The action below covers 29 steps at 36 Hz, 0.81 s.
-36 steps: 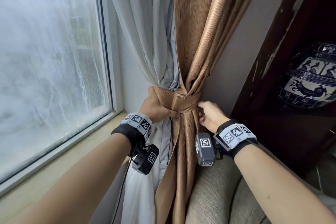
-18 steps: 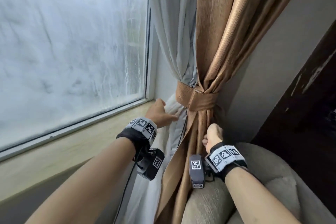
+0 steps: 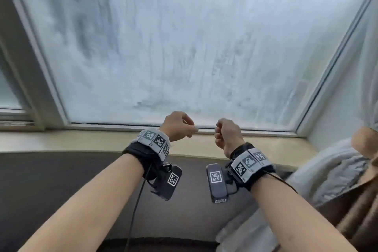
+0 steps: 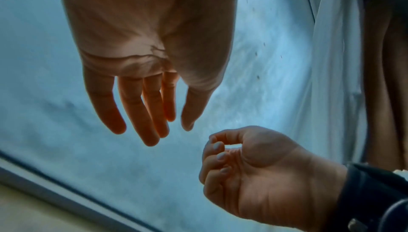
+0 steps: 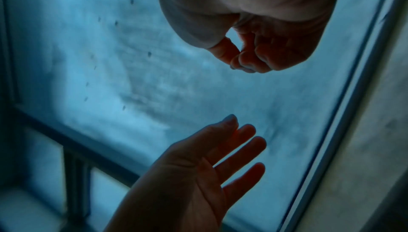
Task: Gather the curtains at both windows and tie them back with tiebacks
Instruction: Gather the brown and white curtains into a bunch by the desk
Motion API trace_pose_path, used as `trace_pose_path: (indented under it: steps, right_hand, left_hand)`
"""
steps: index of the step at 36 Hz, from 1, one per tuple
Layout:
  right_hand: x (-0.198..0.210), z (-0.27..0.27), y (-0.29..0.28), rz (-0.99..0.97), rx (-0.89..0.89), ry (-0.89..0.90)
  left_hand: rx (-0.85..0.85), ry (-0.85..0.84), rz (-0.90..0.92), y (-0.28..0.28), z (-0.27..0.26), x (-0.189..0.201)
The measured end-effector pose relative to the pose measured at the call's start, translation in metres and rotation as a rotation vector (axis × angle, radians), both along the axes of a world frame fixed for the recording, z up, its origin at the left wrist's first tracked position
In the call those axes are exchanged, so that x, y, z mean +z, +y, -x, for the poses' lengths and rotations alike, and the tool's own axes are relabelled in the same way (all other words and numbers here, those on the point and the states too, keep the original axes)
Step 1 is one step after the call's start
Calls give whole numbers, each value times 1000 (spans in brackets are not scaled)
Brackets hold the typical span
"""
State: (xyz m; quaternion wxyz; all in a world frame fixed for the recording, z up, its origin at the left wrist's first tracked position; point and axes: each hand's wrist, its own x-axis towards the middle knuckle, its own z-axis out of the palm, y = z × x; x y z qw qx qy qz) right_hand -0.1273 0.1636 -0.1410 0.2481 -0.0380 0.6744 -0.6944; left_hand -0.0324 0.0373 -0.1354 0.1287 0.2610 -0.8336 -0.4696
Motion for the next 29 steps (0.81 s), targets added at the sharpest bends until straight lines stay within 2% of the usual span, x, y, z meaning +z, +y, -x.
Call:
trace_pose_path:
  steps: [6, 14, 18, 22, 24, 29]
  right_hand:
    - [29, -136, -159, 26, 314, 111]
    - [45, -398, -373, 108, 783, 146]
    - [46, -511, -442, 119, 973, 131]
    - [52, -617, -503, 121, 1146, 192]
    - [55, -665, -533, 123, 1219, 244]
    - [53, -763, -601, 193, 1362, 245]
  left_hand:
    - [246, 71, 76, -118, -162, 22]
    - [644, 33, 195, -267, -449, 44]
    - [857, 39, 200, -308, -572, 49]
    - [1050, 44, 203, -344, -685, 44]
    - [1127, 68, 194, -362, -732, 41]
    - [1291, 87, 187, -410, -828, 38]
